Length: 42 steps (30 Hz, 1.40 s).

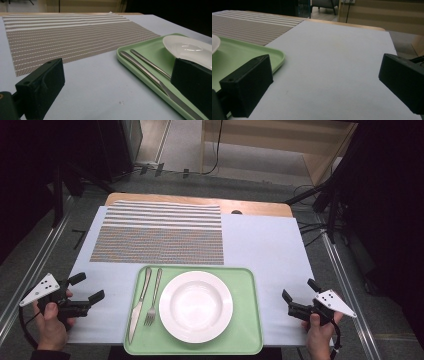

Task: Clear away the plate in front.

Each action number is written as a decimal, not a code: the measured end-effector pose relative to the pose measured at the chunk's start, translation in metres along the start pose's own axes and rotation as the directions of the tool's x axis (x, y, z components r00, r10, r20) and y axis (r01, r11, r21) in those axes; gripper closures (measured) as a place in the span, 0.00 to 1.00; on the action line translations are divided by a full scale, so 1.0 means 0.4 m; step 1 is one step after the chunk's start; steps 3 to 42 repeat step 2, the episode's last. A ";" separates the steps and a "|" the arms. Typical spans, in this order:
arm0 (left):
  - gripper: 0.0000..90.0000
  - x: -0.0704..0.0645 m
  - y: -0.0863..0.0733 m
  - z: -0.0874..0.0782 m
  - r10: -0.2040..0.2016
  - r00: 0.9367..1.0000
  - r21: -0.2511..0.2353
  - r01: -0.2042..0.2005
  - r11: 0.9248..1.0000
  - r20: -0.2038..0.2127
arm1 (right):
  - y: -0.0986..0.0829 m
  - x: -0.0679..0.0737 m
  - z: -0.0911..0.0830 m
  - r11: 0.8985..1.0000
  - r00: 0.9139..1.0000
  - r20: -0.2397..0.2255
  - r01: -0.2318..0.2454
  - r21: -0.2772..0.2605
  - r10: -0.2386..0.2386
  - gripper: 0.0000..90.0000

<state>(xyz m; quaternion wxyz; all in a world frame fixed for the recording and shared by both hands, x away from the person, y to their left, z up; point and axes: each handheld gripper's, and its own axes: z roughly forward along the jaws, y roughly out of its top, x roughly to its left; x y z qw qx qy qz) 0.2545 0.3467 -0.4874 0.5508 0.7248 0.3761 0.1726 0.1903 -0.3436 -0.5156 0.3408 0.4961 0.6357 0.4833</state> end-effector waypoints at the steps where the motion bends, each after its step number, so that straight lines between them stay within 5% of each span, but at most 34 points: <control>1: 0.00 0.000 0.000 0.001 -0.004 1.000 -0.003 0.004 1.000 0.000 | 0.000 0.000 0.000 1.000 1.000 -0.001 0.002 0.001 -0.002 0.00; 42: 0.00 0.001 0.000 0.001 -0.005 1.000 -0.003 0.005 1.000 -0.001 | 0.000 0.000 0.000 1.000 1.000 -0.001 0.002 0.000 -0.002 0.00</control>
